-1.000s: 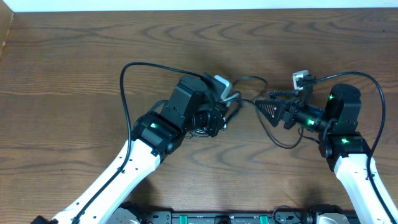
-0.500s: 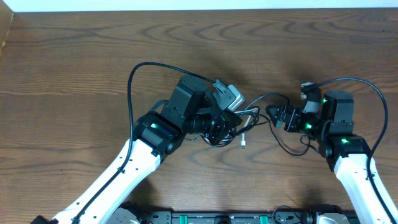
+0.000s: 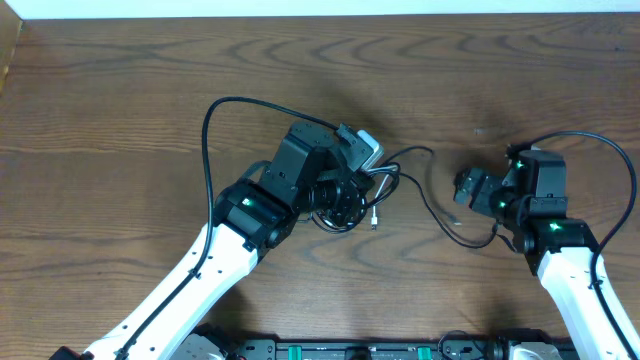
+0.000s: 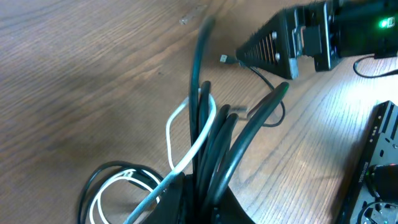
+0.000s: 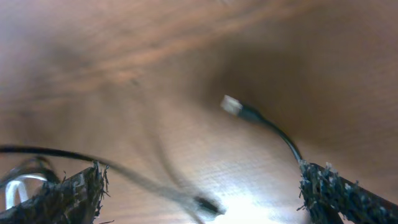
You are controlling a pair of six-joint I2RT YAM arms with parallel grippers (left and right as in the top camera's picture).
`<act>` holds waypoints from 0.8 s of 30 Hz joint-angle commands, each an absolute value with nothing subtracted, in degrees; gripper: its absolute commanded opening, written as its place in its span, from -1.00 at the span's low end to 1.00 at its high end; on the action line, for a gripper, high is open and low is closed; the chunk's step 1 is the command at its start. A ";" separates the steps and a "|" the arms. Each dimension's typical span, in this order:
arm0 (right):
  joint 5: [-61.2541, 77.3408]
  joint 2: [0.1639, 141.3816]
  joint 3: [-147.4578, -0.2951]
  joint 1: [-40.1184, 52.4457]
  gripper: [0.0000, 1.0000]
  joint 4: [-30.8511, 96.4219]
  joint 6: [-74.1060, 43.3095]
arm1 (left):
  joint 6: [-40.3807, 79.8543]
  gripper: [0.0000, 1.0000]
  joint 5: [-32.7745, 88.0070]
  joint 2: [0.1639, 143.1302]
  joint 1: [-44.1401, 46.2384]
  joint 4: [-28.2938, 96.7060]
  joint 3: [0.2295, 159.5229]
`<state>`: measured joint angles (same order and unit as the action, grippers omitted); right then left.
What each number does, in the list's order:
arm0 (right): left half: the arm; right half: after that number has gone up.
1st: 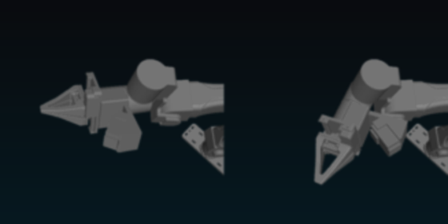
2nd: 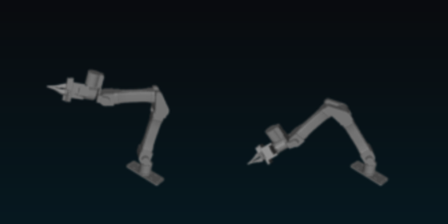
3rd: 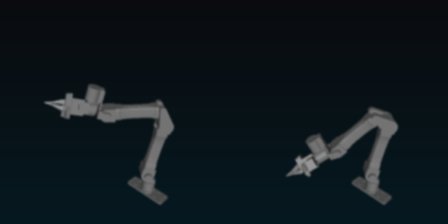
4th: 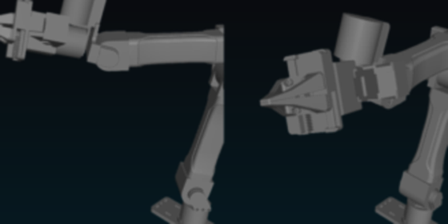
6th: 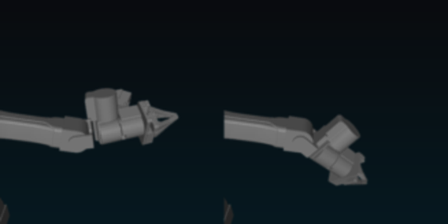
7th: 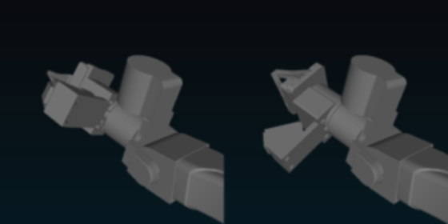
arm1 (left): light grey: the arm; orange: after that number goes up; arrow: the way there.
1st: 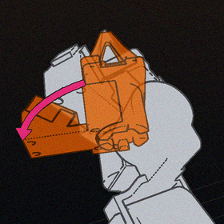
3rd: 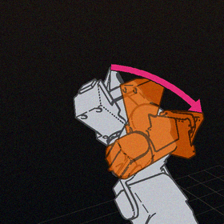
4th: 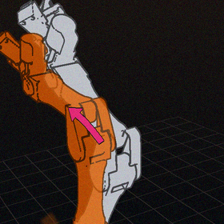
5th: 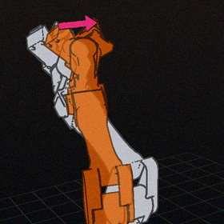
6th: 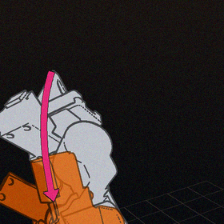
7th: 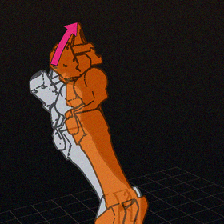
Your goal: Untangle cables
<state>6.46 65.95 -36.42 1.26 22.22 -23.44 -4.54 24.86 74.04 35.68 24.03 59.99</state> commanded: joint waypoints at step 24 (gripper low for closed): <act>67.51 65.91 -36.97 1.17 0.99 -8.32 -17.43 | 37.63 -0.85 0.38 72.60 35.53 13.67 60.86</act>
